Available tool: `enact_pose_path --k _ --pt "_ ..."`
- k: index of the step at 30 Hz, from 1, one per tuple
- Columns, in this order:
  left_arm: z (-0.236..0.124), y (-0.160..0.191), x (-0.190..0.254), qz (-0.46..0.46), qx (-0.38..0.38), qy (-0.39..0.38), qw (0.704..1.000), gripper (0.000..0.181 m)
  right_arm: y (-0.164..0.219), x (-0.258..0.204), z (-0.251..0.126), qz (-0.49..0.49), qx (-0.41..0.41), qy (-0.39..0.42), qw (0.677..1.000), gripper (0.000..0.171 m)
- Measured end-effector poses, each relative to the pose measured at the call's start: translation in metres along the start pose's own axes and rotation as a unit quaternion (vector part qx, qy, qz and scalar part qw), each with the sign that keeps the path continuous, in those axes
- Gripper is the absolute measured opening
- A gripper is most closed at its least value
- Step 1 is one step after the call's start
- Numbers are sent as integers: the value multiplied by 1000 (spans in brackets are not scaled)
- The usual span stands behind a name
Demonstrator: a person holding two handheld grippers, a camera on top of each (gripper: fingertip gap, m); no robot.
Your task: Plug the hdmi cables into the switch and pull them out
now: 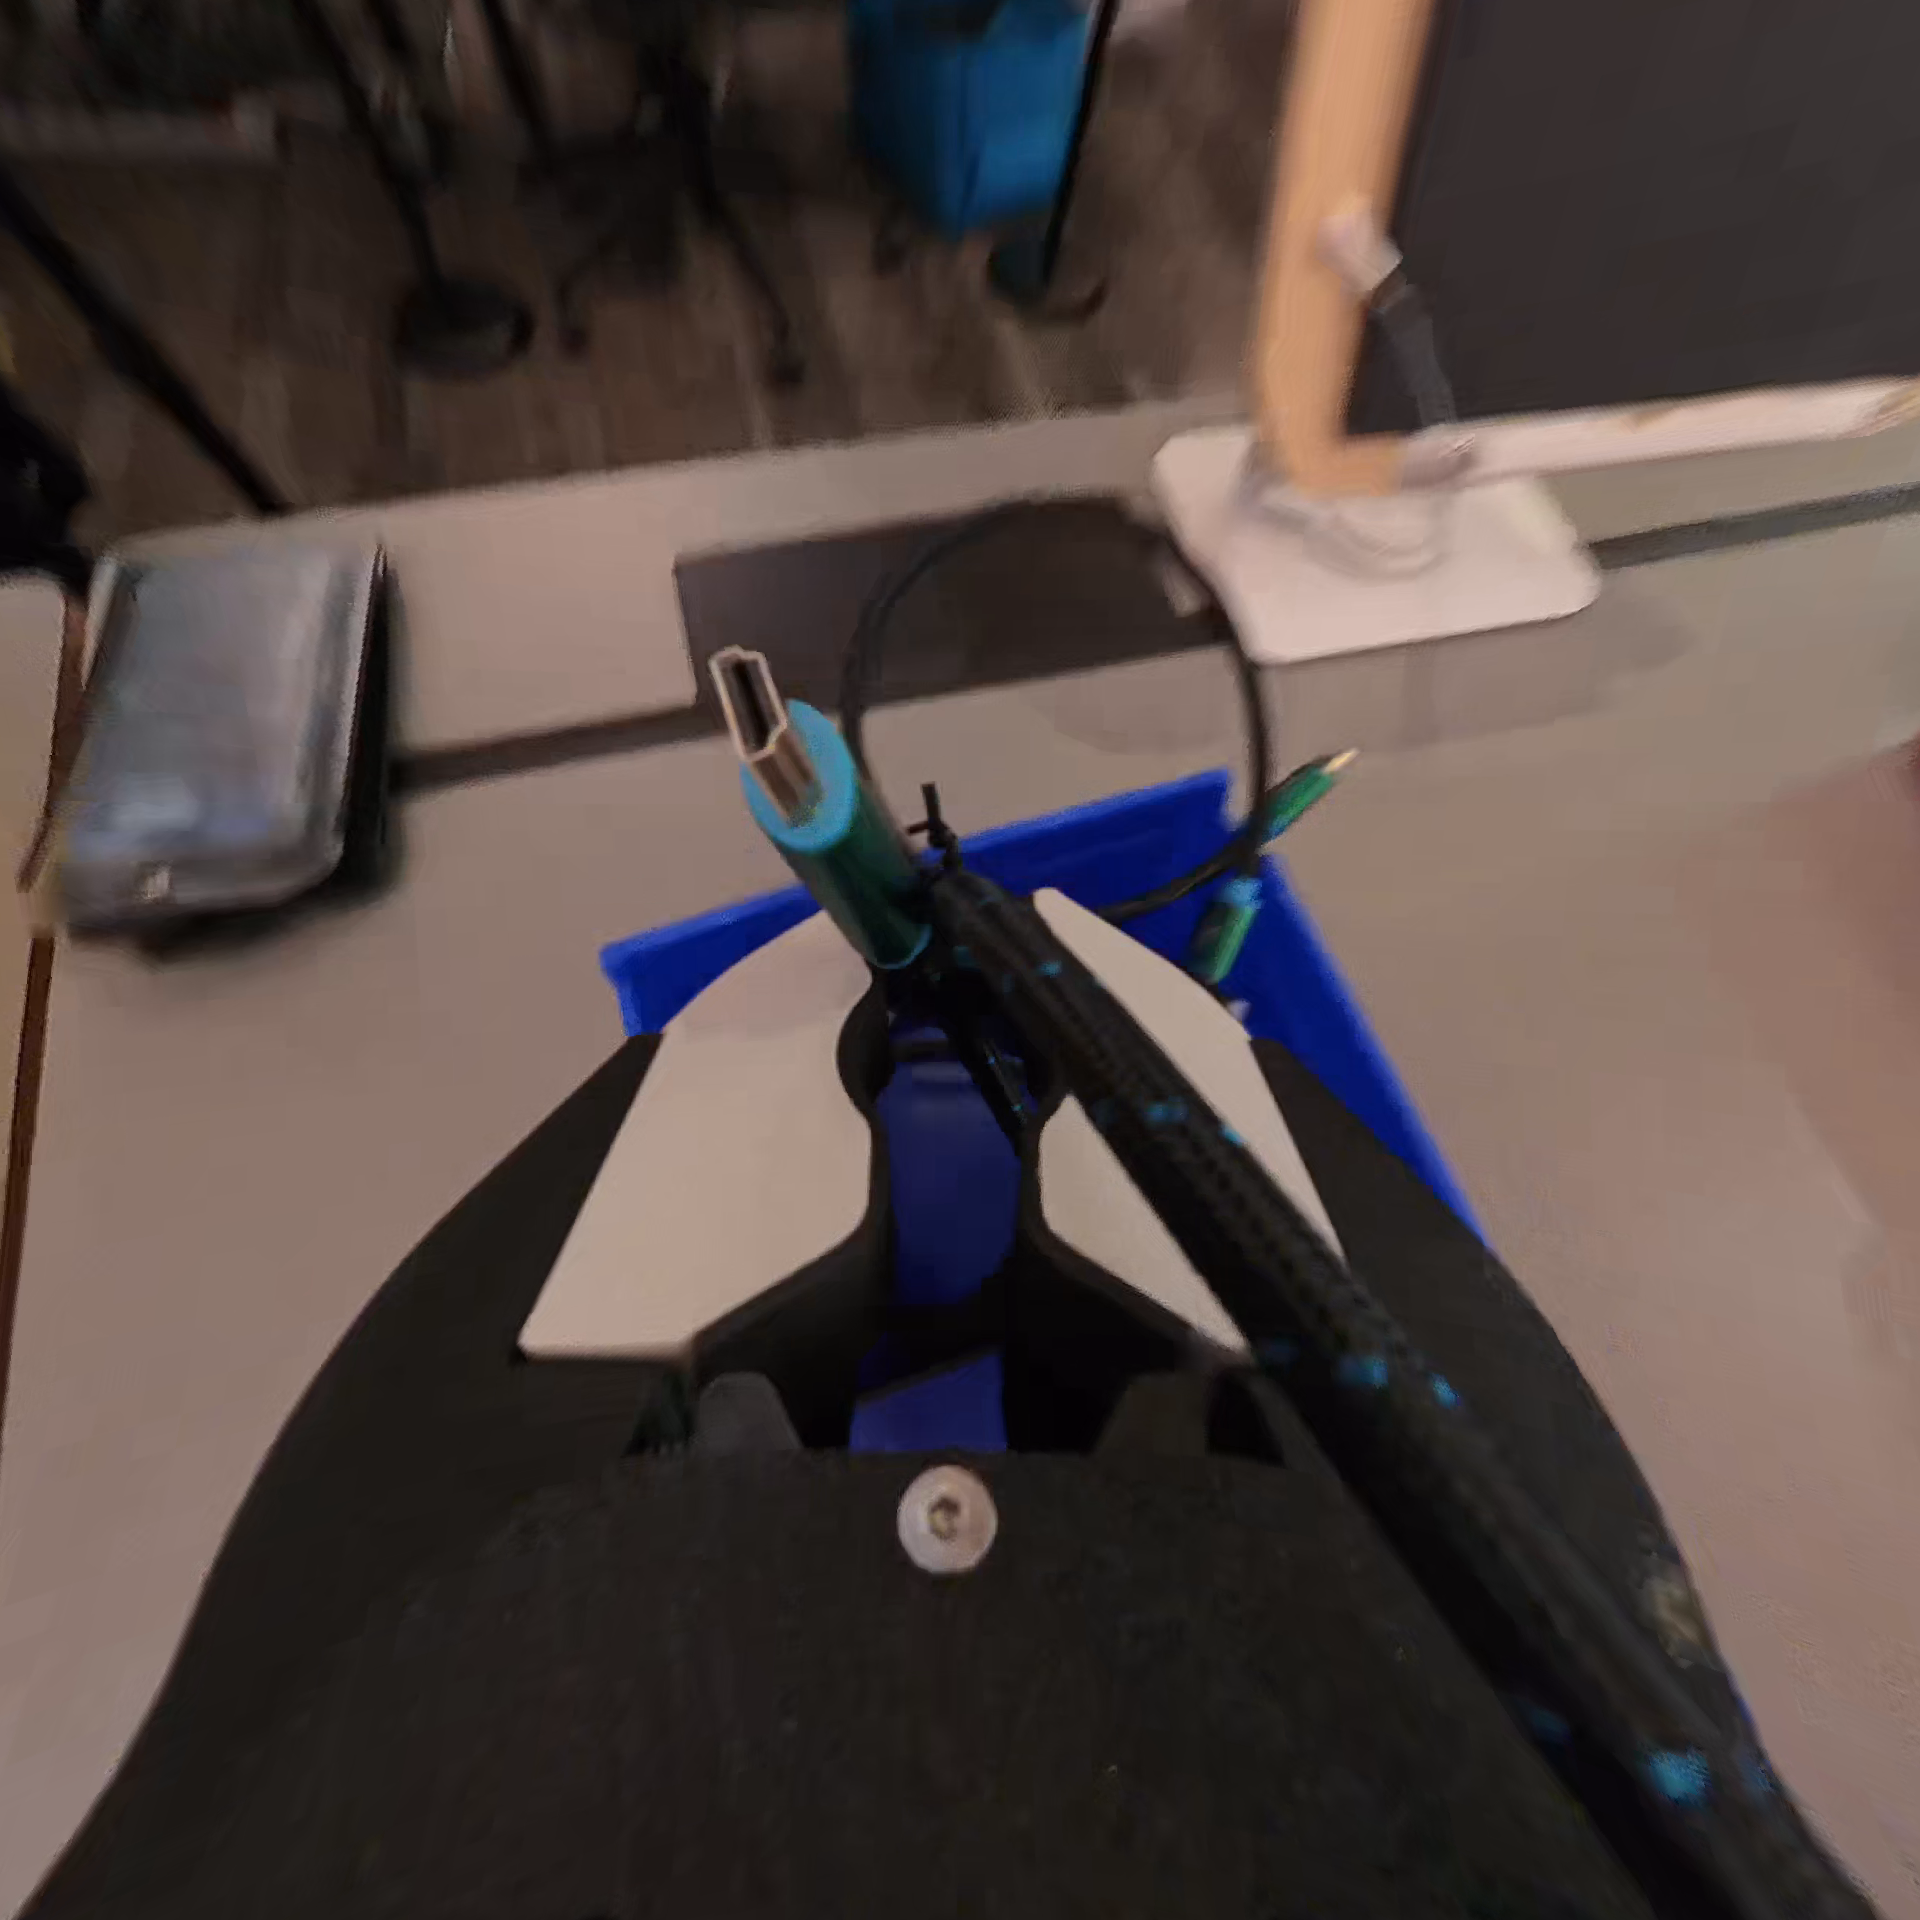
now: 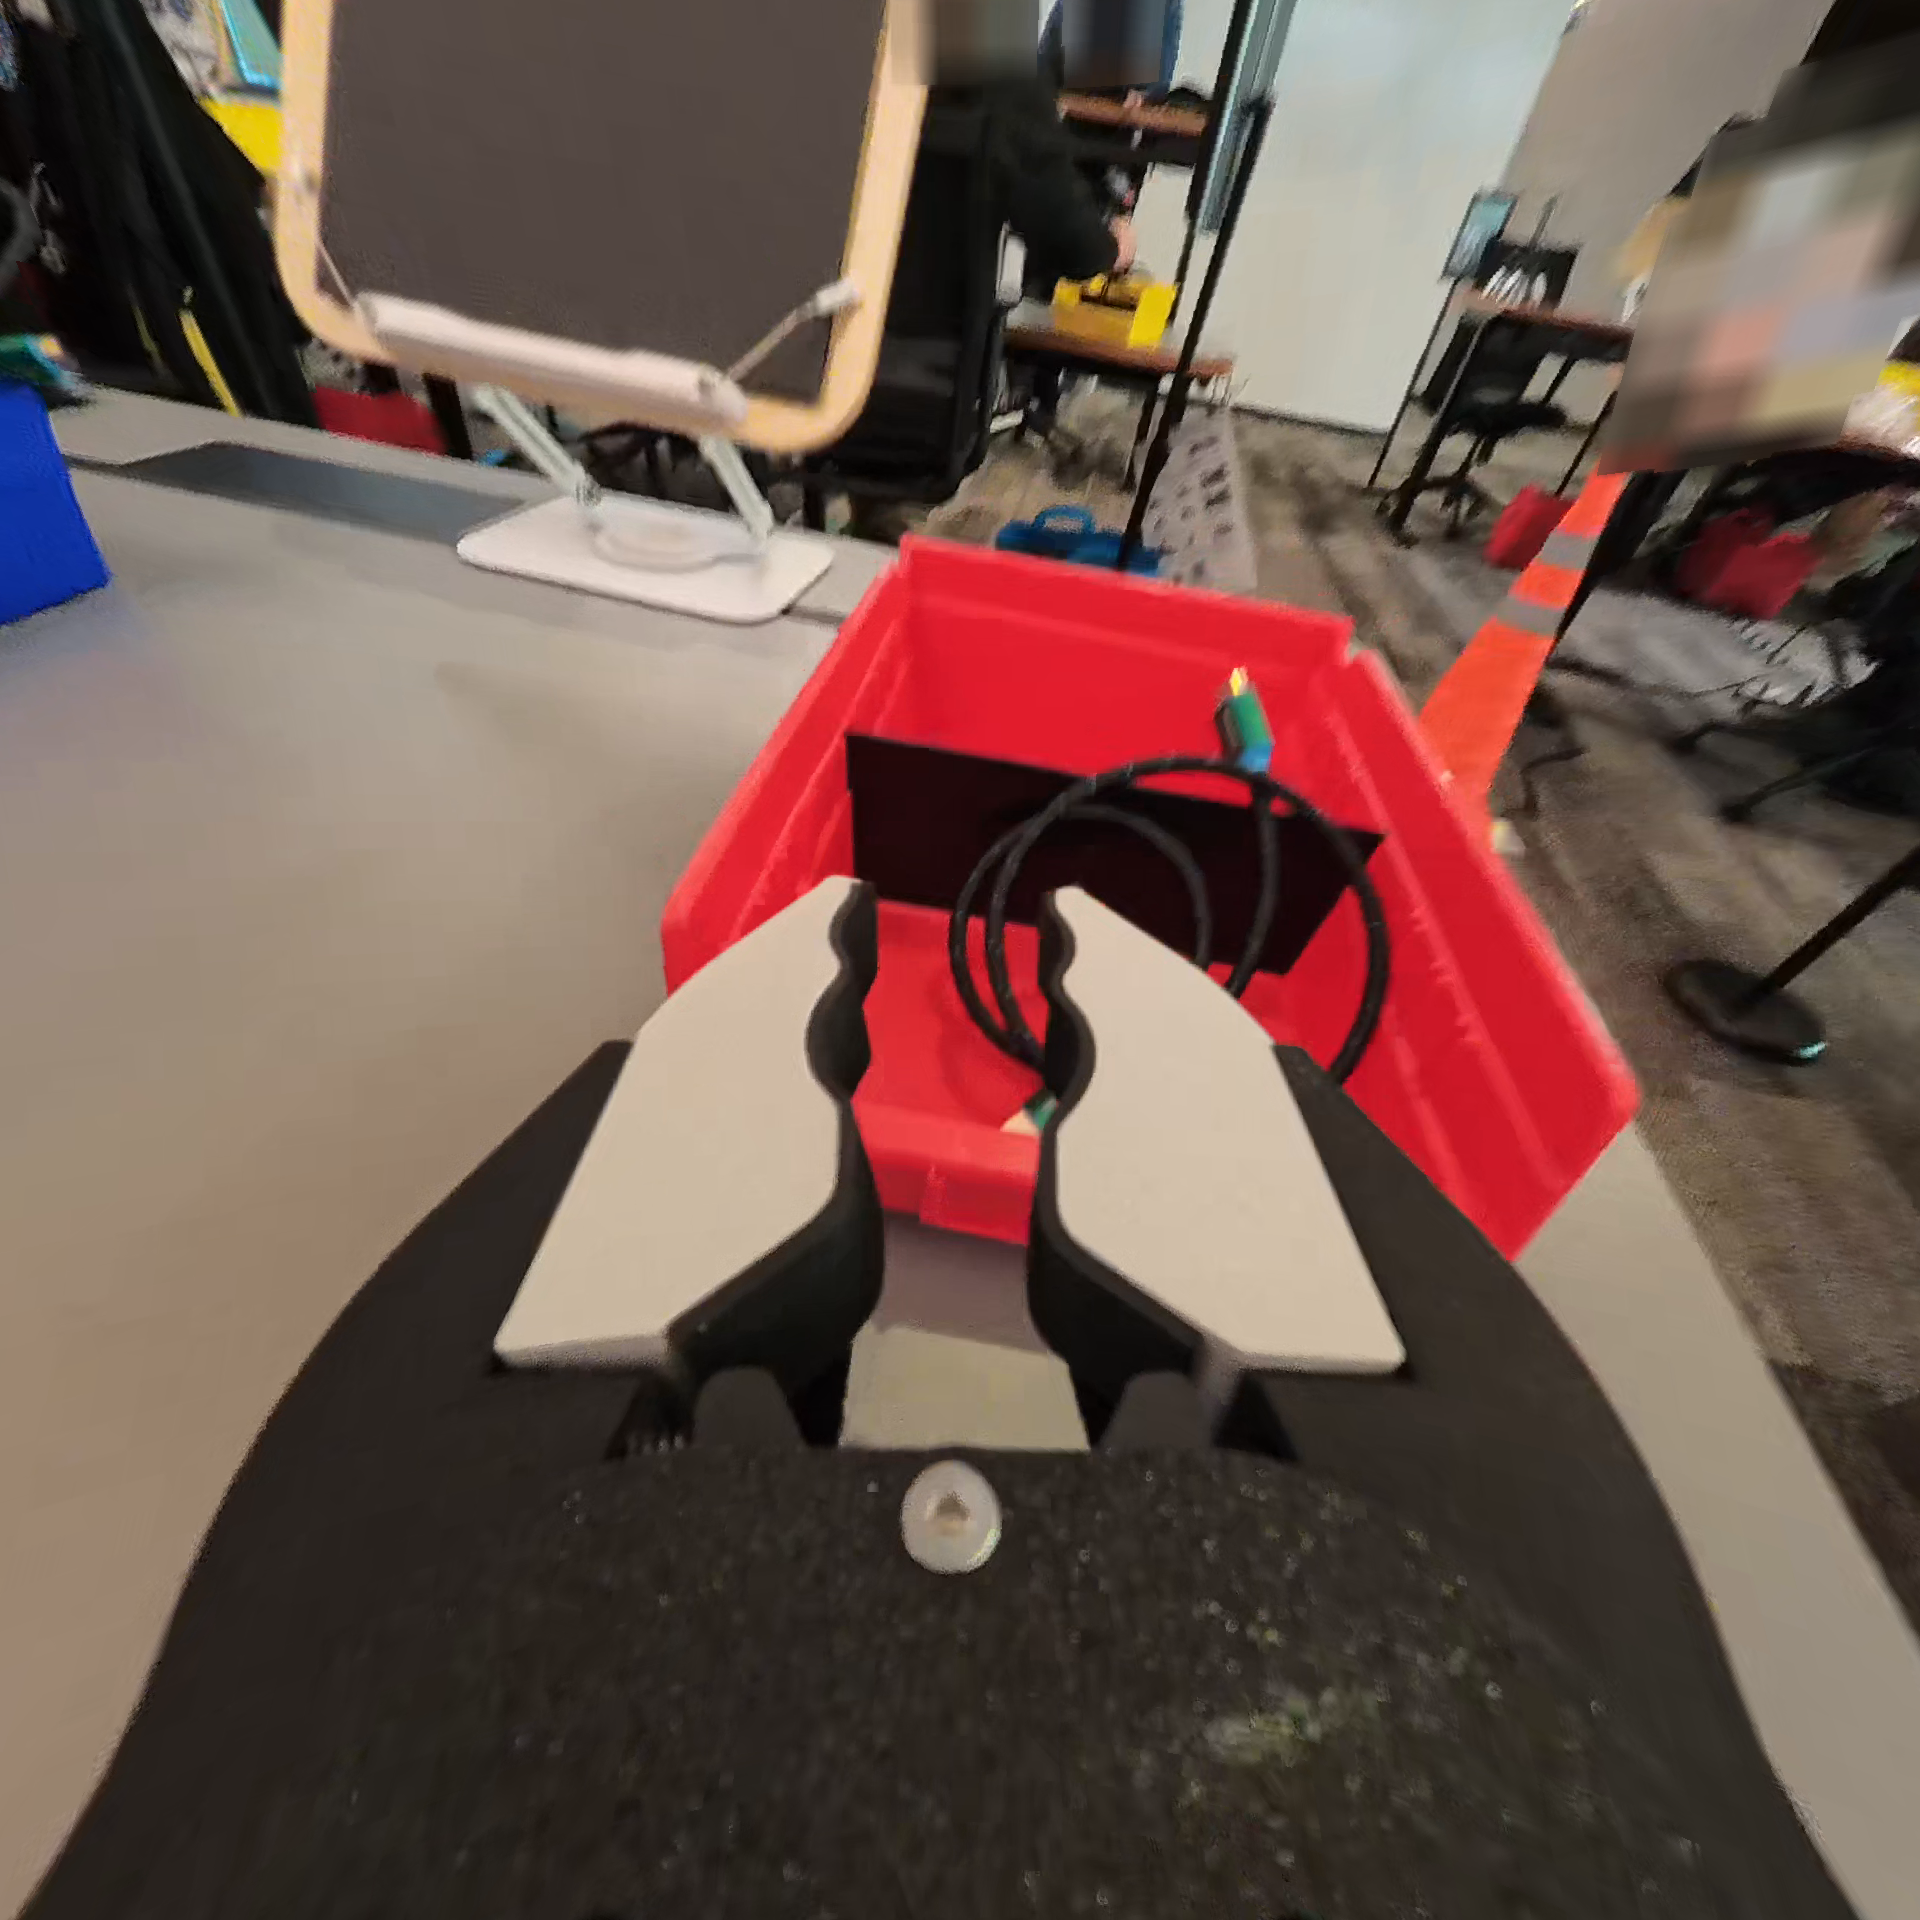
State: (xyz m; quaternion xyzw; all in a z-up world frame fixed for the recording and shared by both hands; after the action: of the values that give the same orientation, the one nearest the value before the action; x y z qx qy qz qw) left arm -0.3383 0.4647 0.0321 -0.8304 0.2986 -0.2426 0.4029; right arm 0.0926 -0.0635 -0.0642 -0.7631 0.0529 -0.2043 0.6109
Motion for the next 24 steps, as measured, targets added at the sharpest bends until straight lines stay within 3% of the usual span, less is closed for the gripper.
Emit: enact_pose_path --k 6,9,13,15,20,22,24 --pt "-46 -33 99 106 68 177 976 19 -60 -47 12 -106 48 -79 990 34" --pt "-62 -22 169 193 67 295 934 20 -88 -90 33 -127 69 -194 970 35" --pt "-75 12 250 273 35 419 865 20 -129 -137 53 -83 112 -356 924 42" --pt "-80 33 282 310 10 468 827 20 -144 -158 58 -84 120 -427 892 52" --pt "-94 79 337 383 -49 572 724 21 -151 -199 52 -53 115 -616 778 57" --pt "-96 92 350 407 -64 583 701 21 -146 -206 50 -35 99 -661 743 55" --pt "-96 102 360 428 -73 583 686 21 -140 -212 40 -11 83 -721 688 50"
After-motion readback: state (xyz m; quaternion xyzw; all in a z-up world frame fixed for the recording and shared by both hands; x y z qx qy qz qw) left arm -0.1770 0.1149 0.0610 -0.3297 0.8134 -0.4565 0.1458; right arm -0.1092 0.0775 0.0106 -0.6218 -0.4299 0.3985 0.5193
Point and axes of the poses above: each gripper's, where its closed fingertips meet, z out along the fingers, y out of its underside, x = y × z across the jaws, the point moved 5 cm from there along -z, back along the fingers, and after that the axes turned 7 degrees about -z, right-handed, at the moved point
